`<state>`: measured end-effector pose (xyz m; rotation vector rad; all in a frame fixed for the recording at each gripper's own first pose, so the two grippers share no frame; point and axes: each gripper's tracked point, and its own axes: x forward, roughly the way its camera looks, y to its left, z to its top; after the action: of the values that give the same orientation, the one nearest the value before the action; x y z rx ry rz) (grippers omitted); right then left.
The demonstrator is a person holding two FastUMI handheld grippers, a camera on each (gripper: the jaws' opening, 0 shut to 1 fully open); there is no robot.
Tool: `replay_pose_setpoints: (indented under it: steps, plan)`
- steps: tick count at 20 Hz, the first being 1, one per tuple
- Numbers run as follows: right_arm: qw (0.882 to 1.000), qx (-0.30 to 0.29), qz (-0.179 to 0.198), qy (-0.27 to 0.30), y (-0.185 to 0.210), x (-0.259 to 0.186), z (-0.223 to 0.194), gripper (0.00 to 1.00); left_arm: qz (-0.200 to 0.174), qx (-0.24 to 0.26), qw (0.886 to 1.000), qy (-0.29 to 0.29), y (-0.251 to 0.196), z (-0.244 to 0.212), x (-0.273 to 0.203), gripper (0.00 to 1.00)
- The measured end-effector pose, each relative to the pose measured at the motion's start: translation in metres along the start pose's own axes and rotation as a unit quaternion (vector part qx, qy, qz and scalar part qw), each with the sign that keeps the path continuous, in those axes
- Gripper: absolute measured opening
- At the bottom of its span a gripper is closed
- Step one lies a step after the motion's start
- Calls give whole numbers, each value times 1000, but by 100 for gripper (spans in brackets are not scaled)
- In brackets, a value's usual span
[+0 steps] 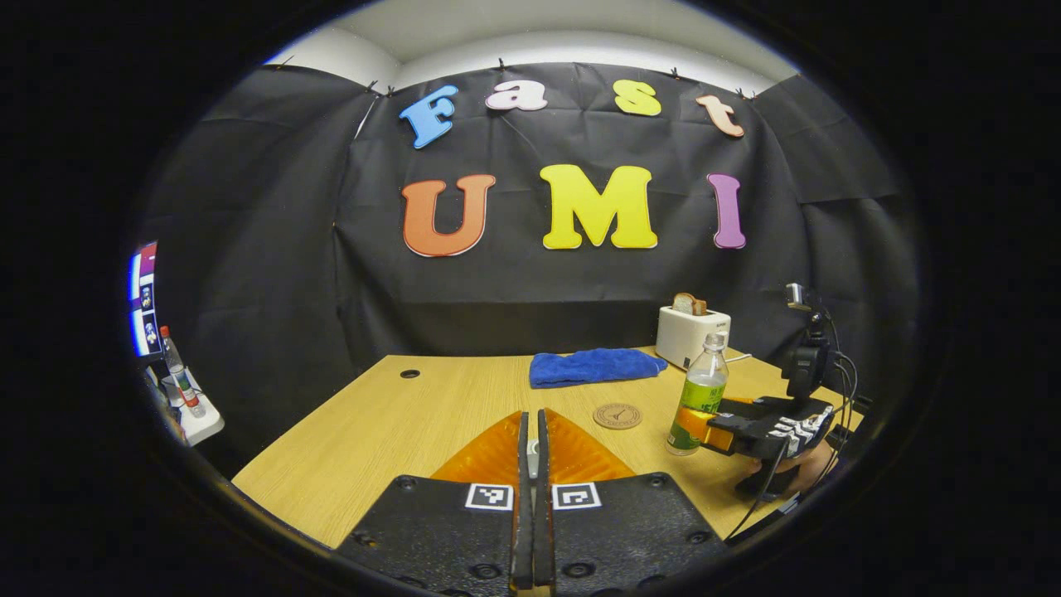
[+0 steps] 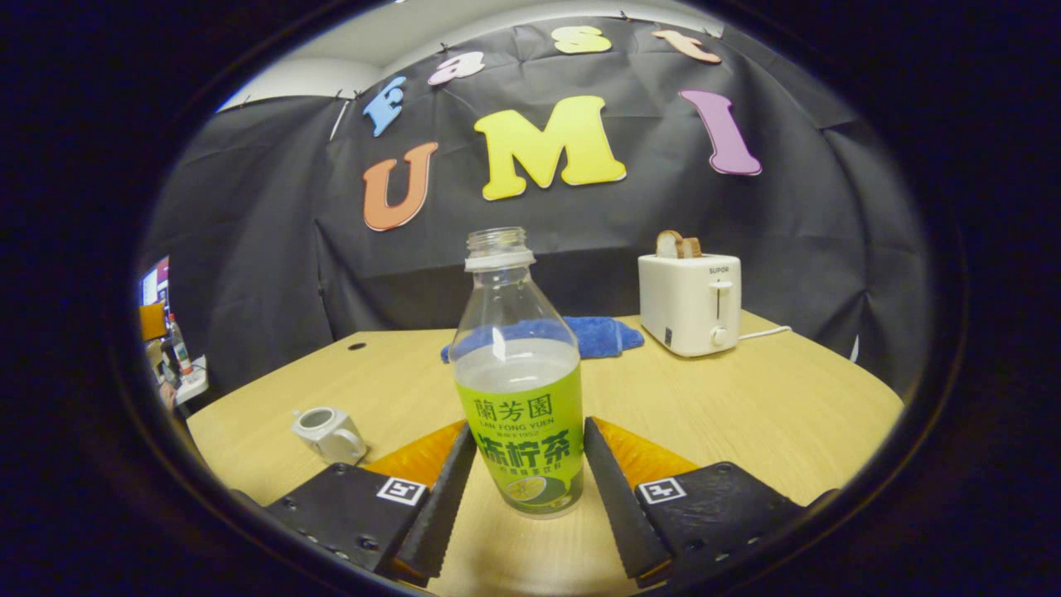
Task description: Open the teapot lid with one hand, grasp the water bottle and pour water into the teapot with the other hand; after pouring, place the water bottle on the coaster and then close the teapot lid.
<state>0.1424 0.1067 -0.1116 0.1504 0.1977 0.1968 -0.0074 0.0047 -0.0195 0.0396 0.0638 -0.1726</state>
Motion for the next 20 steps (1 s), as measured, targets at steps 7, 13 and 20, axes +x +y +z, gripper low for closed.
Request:
replay_pose_setpoints:
  steps: [7,13,20]
  plan:
    - [996,-87,-25,-2,26,-13,16,72,1,-3,1000,18,18,-10,4,3]
    - [968,-237,-74,20,42,-11,18,72,5,-15,1000,21,41,-13,6,3]
    - [913,-383,-138,33,44,2,18,72,1,-29,999,19,54,-13,5,3]
